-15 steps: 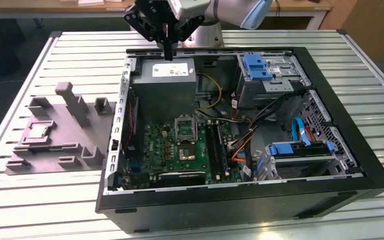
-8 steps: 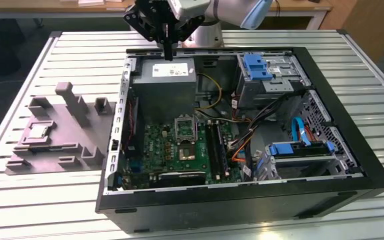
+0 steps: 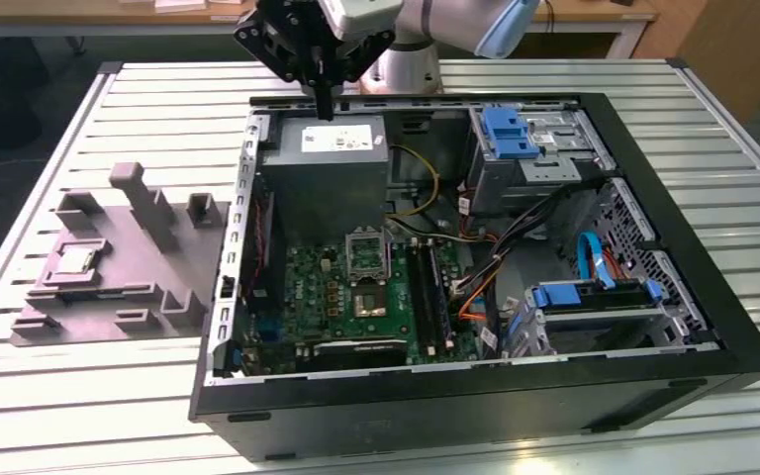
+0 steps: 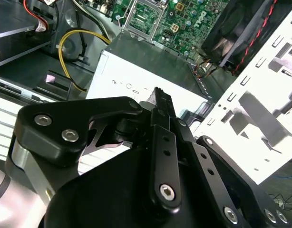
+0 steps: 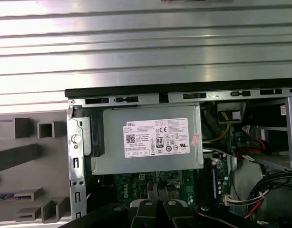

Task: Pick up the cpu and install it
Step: 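Reach for the cpu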

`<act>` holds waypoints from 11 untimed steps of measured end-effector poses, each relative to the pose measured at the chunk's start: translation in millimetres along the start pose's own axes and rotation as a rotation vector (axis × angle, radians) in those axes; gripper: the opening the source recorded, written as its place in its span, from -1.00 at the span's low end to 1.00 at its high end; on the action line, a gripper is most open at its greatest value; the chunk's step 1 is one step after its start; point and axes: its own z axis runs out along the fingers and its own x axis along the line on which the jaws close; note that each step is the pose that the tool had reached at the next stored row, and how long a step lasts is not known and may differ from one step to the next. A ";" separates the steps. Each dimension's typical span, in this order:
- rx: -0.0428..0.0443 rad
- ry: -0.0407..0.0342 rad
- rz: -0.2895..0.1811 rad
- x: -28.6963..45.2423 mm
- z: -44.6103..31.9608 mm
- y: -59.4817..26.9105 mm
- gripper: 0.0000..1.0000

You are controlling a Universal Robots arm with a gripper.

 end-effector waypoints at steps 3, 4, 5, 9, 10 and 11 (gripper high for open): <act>-0.0001 0.0000 0.000 3.8 -0.1 -0.3 -0.79; 0.0000 0.0000 0.000 5.0 -0.1 -0.4 -0.79; 0.0000 0.0000 0.000 6.2 -0.2 -0.5 -0.79; 0.0000 0.0000 0.000 10.2 -0.3 -0.8 -0.79; 0.0000 0.0000 0.000 11.1 -0.3 -0.8 -0.79; 0.0000 0.0001 0.000 11.9 -0.3 -0.9 -0.79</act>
